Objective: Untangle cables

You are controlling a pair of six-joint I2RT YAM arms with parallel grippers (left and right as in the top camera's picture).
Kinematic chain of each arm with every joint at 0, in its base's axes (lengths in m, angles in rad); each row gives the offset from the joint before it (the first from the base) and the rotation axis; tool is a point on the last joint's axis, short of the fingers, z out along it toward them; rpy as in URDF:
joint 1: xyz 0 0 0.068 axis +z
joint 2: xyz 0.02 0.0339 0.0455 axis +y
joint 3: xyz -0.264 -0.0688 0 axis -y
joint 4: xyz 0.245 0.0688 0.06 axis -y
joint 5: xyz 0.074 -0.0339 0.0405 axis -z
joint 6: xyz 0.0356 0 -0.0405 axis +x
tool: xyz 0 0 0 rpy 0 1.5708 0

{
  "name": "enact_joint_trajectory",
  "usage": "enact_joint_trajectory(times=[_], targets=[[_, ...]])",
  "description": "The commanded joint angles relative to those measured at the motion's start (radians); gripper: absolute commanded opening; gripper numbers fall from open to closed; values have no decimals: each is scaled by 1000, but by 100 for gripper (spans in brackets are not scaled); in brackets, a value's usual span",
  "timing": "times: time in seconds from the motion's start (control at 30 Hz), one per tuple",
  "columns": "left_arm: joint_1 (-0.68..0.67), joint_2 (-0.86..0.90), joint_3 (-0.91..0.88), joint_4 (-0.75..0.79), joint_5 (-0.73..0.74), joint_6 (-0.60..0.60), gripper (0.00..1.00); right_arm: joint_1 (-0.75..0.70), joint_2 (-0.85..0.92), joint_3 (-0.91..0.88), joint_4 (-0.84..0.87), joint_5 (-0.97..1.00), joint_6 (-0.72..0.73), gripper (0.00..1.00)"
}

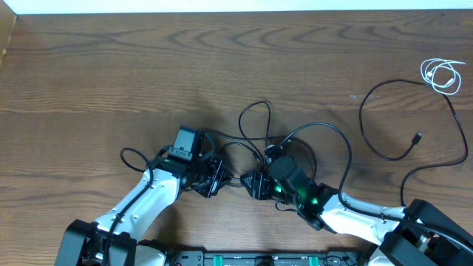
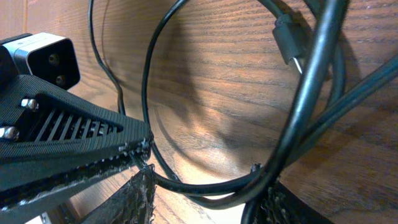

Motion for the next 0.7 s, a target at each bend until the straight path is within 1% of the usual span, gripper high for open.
enact_joint_trajectory(times=[0.0,0.13,0.23,0.3,0.53,0.63,0.67], targets=[[-27,1,-1,-2,64,-17,8,-2,3,-4,2,-5,-7,47],[-76,1,-1,-7,63,-16,8,-2,3,-4,2,-5,-7,45],[-111,1,-1,-7,63,-16,8,-2,3,-4,2,-5,-7,38],[-137,1,-1,-7,63,7,8,-2,3,-4,2,-5,-7,35],[-144,1,-1,-11,63,142,8,-2,3,-4,2,-5,-7,31],[-144,1,-1,-11,51,194,8,-2,3,-4,2,-5,-7,25],[-144,1,-1,-11,47,217,8,-2,3,-4,2,-5,-7,21]])
